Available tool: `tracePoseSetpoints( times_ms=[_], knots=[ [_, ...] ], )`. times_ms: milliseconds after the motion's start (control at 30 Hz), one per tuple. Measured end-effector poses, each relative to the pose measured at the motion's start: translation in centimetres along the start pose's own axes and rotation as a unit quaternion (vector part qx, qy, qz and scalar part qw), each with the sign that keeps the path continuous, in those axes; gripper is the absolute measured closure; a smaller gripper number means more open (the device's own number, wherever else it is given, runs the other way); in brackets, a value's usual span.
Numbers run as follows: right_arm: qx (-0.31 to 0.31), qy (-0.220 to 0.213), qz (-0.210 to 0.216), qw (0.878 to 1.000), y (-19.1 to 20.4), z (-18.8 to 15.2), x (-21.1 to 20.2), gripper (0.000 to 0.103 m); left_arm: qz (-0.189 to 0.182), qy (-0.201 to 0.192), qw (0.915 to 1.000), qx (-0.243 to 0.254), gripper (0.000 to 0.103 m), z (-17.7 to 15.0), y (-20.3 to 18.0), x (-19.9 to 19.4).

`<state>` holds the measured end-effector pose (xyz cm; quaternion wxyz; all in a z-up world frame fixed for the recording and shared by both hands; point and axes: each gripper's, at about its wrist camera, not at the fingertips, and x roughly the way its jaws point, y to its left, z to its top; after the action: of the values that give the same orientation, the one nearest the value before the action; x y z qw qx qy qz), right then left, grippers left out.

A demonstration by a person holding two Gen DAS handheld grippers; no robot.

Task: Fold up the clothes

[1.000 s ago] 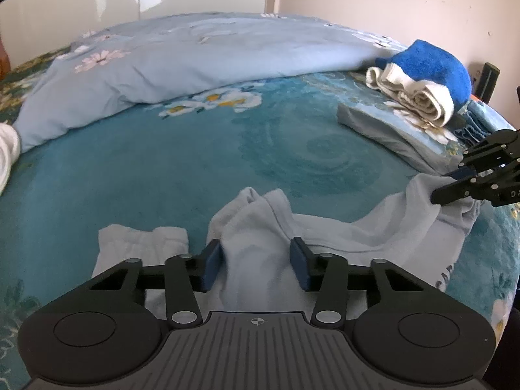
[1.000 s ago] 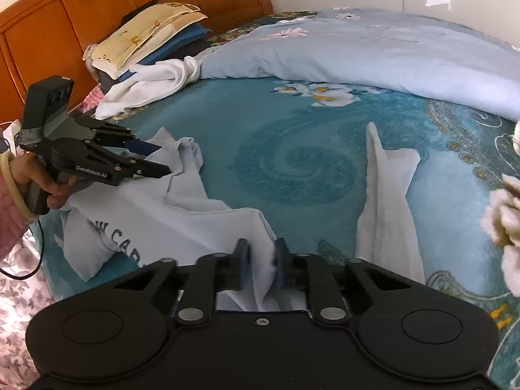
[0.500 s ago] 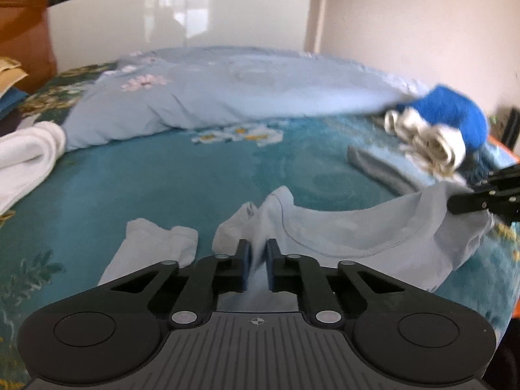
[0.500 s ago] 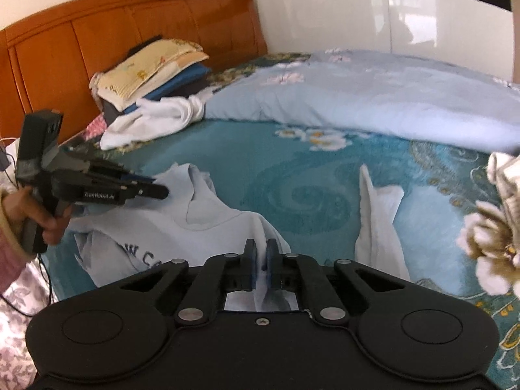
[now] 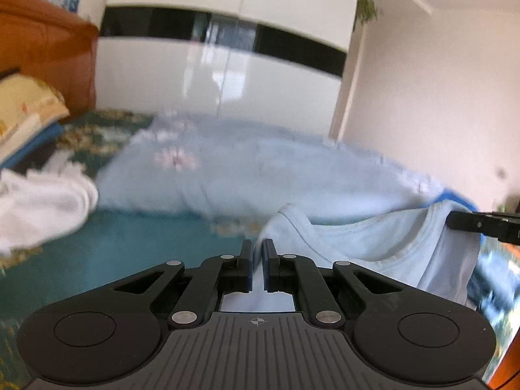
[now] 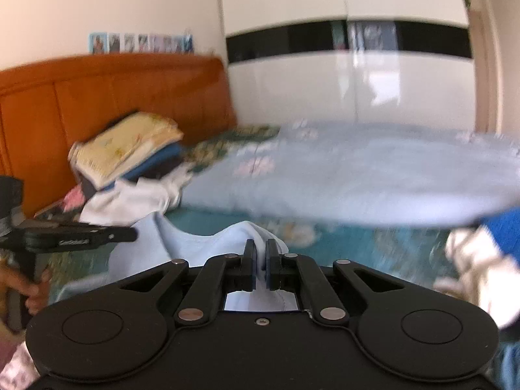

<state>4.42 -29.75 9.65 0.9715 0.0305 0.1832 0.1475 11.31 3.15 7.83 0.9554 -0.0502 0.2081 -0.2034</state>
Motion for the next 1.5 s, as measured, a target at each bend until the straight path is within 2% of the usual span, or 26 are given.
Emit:
tracePoseSetpoints(
  times_ms=[200, 300, 400, 600, 767, 867, 1000, 1133, 1200, 1267, 1367, 1500],
  knots=[
    [-0.035, -0.075, -0.017, 0.996, 1.0, 5.4, -2.6, 0.098, 0.01, -0.074, 0.9971, 0.013, 0.099, 4.4, -1.4, -3.5],
    [-0.044, -0.102, -0.025, 0.994, 1.4, 7.4, -3.8, 0.098, 0.004, -0.08, 0.9967, 0.01, 0.099, 5.2, -1.9, -3.9],
    [-0.059, -0.106, -0.03, 0.992, 1.6, 8.4, -4.7, 0.098, -0.011, -0.062, 0.9979, 0.013, 0.099, 4.4, -2.5, -3.2],
    [-0.051, -0.075, -0.045, 0.995, -0.4, 6.7, -6.0, 0.098, -0.054, 0.027, 0.9981, 0.001, 0.098, 0.3, -3.0, 1.2],
    [-0.036, -0.027, -0.06, 0.997, -2.7, 3.4, -6.3, 0.098, -0.072, 0.096, 0.9927, -0.011, 0.098, -3.3, -3.5, 5.0],
    [-0.037, 0.008, -0.08, 0.996, -4.1, 1.2, -6.2, 0.098, -0.08, 0.122, 0.9893, -0.007, 0.097, -5.1, -4.2, 6.6],
    [-0.016, 0.052, -0.105, 0.993, -6.1, -1.5, -5.9, 0.098, -0.1, 0.147, 0.984, 0.0, 0.095, -6.6, -5.2, 7.9],
    [0.013, 0.075, -0.116, 0.99, -7.9, -3.5, -6.0, 0.097, -0.118, 0.162, 0.9797, 0.017, 0.084, -7.5, -6.3, 9.0],
    [0.027, 0.08, -0.116, 0.99, -8.3, -4.2, -5.9, 0.097, -0.123, 0.166, 0.9782, 0.023, 0.082, -7.6, -6.7, 9.5],
    [0.029, 0.086, -0.116, 0.989, -8.4, -4.8, -5.9, 0.097, -0.125, 0.17, 0.9771, 0.03, 0.074, -7.6, -7.0, 10.0],
    [0.029, 0.092, -0.113, 0.989, -8.5, -5.3, -5.9, 0.096, -0.127, 0.172, 0.9747, 0.065, 0.061, -7.6, -7.8, 10.9],
    [0.032, 0.098, -0.109, 0.989, -9.2, -5.8, -5.7, 0.094, -0.136, 0.189, 0.966, 0.113, 0.06, -7.9, -9.0, 12.1]
  ],
)
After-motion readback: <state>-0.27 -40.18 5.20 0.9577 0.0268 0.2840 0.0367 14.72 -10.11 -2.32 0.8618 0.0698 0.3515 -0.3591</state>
